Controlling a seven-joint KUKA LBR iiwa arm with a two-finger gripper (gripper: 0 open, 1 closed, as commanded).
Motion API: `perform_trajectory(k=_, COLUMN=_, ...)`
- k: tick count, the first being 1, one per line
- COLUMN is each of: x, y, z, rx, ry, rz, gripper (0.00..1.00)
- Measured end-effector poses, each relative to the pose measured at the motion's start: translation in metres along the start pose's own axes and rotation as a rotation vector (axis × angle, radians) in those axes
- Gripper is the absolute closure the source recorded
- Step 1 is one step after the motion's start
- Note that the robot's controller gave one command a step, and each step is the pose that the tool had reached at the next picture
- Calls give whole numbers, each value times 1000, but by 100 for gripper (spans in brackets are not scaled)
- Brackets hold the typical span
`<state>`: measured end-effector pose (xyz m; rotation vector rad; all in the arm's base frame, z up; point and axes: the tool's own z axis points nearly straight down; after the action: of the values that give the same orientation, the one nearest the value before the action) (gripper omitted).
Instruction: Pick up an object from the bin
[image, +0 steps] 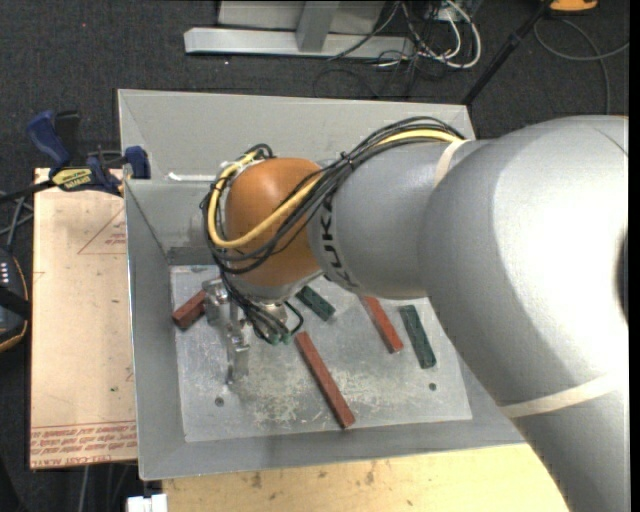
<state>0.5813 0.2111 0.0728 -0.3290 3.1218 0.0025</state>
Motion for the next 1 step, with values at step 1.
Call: perform_trajectory(k=1, x=-44, y=31, z=-11, rx=-1, ry=-3, rz=35, gripper=0)
